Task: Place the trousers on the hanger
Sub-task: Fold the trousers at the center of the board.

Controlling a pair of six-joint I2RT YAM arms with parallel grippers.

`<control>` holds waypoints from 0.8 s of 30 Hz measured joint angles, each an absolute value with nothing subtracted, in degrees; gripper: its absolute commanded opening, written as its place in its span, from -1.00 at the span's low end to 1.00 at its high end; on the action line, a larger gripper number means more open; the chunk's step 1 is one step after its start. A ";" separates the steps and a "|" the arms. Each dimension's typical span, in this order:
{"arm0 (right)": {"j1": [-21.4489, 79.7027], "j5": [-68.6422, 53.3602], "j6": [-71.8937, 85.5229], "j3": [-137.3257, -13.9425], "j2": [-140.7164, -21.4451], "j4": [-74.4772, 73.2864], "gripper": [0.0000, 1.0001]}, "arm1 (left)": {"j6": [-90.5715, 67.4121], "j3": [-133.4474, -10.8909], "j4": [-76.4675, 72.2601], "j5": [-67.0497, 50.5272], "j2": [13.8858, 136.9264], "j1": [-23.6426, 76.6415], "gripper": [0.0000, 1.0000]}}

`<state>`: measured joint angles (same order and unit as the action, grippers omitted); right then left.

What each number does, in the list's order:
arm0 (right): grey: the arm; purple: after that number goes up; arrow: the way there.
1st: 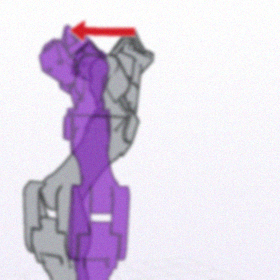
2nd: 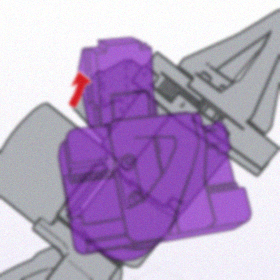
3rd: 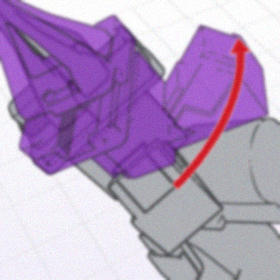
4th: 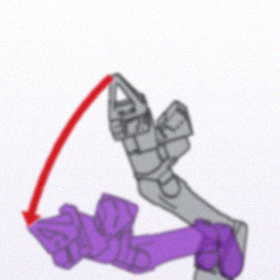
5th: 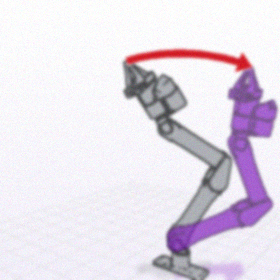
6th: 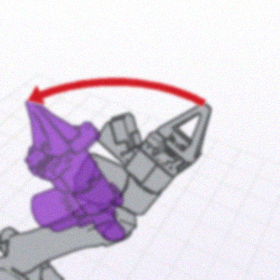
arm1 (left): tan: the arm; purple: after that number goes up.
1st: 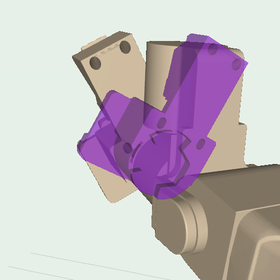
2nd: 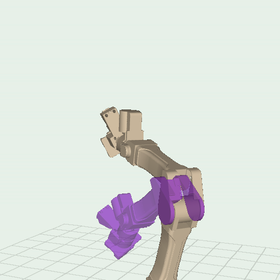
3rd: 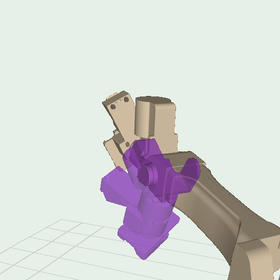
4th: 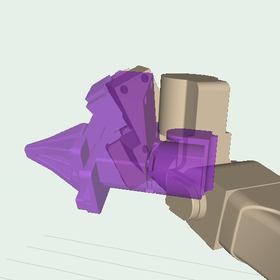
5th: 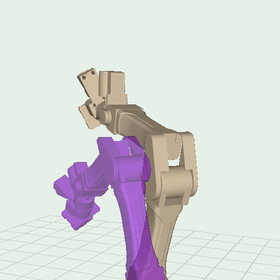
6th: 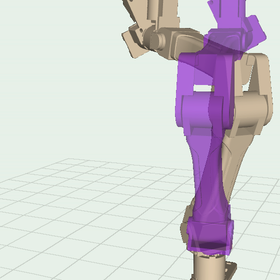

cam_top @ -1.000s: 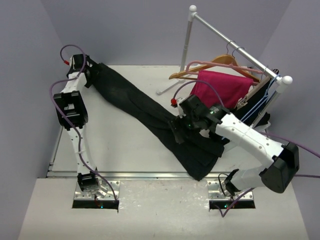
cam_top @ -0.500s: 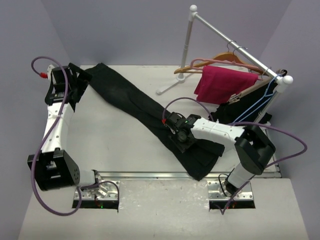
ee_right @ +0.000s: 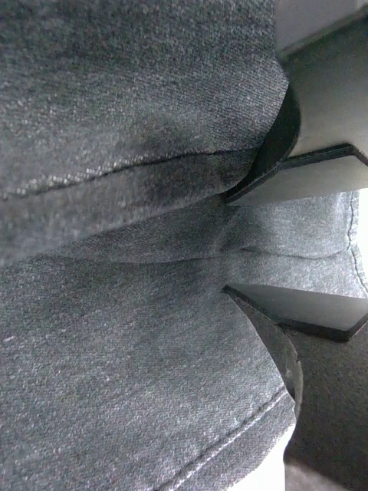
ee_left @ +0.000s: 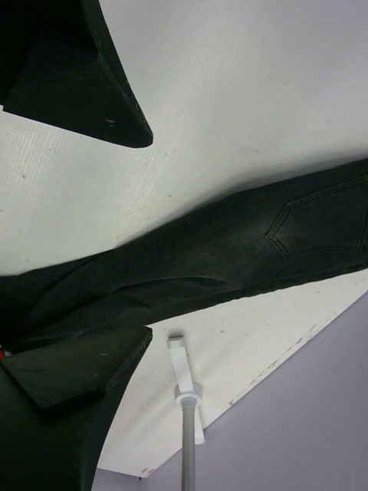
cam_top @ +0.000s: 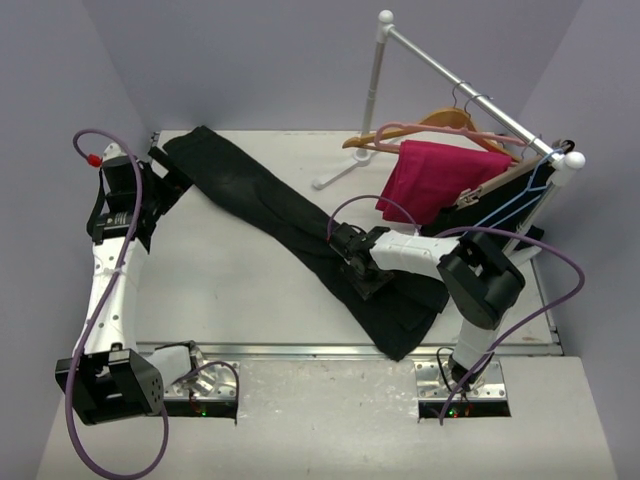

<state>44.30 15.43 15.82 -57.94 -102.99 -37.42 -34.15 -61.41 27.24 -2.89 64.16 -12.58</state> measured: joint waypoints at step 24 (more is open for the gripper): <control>44.12 15.06 16.95 -59.07 -100.67 -39.85 -0.77 | -30.20 -59.11 26.75 -5.12 64.03 -11.92 1.00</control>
<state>44.12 15.06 16.95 -59.07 -100.67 -39.85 -30.20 -59.11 26.75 -5.12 64.03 -11.92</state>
